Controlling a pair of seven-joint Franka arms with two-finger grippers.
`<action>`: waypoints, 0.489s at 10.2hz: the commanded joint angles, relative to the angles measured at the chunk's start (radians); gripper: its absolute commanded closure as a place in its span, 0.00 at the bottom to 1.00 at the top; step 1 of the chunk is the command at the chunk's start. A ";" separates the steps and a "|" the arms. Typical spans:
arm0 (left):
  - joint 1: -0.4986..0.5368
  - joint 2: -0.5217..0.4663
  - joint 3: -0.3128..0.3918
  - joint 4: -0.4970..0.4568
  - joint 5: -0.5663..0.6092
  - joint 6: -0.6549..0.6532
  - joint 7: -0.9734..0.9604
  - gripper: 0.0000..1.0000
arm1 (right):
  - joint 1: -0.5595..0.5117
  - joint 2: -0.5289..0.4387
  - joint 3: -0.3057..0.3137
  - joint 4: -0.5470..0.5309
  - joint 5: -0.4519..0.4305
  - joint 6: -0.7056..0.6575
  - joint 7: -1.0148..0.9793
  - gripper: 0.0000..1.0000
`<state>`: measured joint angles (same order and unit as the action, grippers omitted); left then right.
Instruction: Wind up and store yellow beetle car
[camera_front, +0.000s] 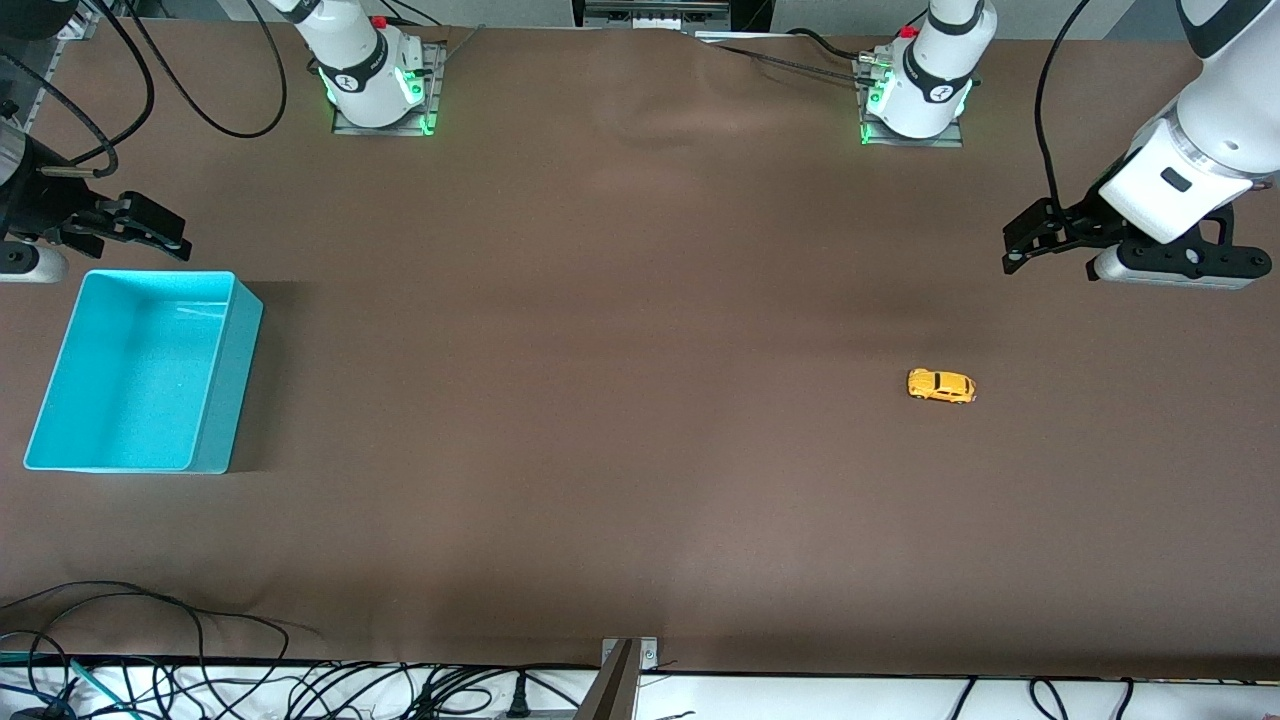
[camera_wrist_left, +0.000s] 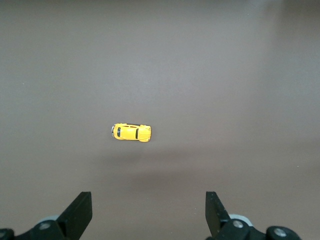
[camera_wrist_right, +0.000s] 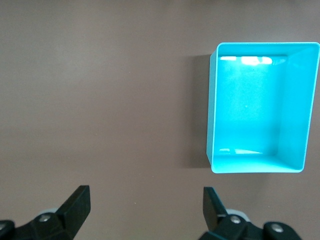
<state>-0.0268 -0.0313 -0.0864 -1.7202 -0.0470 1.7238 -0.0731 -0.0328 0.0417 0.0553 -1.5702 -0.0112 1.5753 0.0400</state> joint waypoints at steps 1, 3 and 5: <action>0.001 0.025 0.002 0.042 0.022 -0.026 0.022 0.00 | -0.001 0.001 0.003 0.024 0.017 -0.026 0.041 0.00; 0.001 0.025 0.002 0.044 0.035 -0.076 0.021 0.00 | 0.001 0.004 0.003 0.029 0.014 -0.024 0.054 0.00; 0.002 0.027 0.004 0.044 0.035 -0.087 0.022 0.00 | -0.001 0.006 0.001 0.030 0.014 -0.024 0.047 0.00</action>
<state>-0.0268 -0.0254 -0.0852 -1.7169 -0.0358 1.6692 -0.0722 -0.0326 0.0414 0.0560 -1.5693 -0.0110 1.5752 0.0771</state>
